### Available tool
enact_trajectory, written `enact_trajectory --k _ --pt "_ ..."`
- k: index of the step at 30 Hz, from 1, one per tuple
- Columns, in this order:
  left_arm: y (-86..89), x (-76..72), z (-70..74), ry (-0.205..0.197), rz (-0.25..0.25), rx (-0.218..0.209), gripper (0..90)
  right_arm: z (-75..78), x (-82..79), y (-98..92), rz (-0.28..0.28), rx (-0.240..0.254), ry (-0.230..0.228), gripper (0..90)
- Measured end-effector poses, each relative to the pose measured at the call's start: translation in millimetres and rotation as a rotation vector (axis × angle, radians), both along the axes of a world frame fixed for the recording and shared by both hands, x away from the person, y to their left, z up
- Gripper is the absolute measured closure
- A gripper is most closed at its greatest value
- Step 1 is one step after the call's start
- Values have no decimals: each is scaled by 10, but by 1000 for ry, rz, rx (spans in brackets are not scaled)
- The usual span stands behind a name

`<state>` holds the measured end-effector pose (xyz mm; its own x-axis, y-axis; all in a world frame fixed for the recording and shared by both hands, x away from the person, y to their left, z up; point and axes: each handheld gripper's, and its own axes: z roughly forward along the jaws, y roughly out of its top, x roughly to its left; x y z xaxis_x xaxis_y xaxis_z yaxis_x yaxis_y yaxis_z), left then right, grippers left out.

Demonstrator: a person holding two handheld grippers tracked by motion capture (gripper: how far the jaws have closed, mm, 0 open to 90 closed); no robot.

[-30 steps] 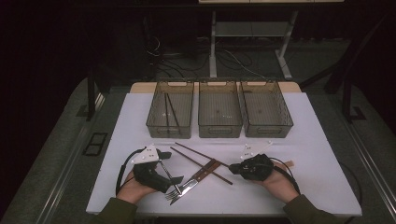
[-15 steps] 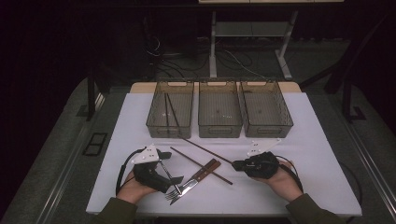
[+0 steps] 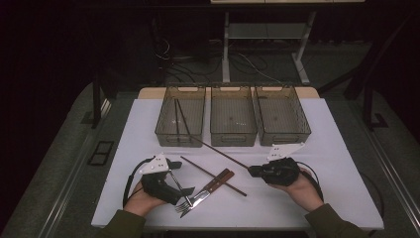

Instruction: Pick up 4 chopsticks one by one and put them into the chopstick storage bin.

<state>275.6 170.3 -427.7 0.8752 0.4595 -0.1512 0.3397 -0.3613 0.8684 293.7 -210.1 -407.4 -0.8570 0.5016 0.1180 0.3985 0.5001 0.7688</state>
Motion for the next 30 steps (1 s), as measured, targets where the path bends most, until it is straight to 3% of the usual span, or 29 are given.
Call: enact_trajectory --k 30 --pt "-9 4 -9 6 6 1 0 153 231 63 -75 49 -24 836"
